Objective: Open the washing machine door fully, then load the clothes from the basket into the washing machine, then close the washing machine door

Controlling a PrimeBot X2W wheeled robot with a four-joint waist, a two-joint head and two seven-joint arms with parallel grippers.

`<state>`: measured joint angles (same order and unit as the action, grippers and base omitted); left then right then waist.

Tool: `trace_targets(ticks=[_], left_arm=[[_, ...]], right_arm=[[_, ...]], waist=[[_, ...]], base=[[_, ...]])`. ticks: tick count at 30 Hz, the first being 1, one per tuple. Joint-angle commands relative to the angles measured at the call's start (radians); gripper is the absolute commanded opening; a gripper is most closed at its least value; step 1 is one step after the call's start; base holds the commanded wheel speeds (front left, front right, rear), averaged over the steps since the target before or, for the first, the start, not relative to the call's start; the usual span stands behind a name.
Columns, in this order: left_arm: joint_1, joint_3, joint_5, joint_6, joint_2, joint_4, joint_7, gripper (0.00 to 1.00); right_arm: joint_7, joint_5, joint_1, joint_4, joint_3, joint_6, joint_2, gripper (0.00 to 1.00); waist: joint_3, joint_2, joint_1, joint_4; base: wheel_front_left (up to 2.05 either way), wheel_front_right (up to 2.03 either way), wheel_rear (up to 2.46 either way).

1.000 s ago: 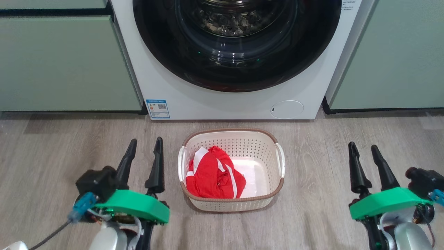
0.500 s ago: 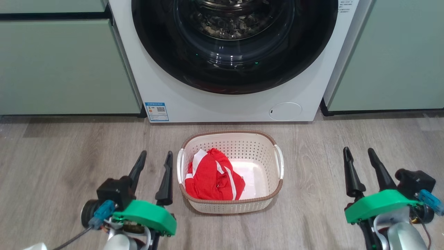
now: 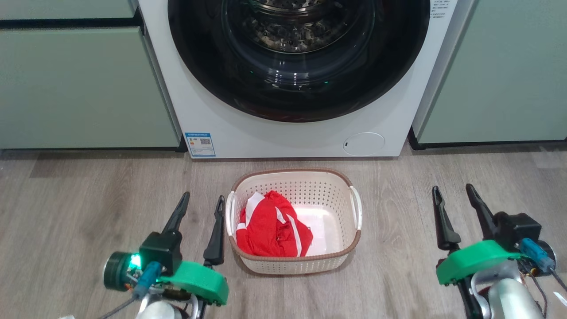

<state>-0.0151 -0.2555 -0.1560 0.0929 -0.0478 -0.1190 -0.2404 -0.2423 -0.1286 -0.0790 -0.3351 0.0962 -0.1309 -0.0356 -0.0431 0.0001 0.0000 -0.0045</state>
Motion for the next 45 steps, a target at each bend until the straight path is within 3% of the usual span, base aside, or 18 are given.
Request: trace_targets(ticks=[1,24,45], left_arm=[[-0.033,0.024,0.037,0.013,-0.003,0.038,-0.021,1.0],[-0.029,0.037,-0.033,0.005,-0.002,0.007,-0.021,1.0],[-0.02,0.083,-0.104,-0.079,-0.002,-0.005,-0.021,1.0]], right_arm=[[-0.019,0.044,-0.054,0.023,-0.025,0.0,-0.015,1.0],[-0.02,0.029,-0.058,-0.011,-0.019,0.0,-0.015,1.0],[-0.02,0.006,-0.061,-0.022,-0.019,0.0,-0.015,1.0]], waist=[[-0.001,-0.0001,0.0,0.0],[-0.001,-0.0001,0.0,0.004],[-0.003,-0.0001,0.0,0.0]], base=[[0.0,0.0,0.0],[0.0,0.0,0.0],[0.0,0.0,0.0]])
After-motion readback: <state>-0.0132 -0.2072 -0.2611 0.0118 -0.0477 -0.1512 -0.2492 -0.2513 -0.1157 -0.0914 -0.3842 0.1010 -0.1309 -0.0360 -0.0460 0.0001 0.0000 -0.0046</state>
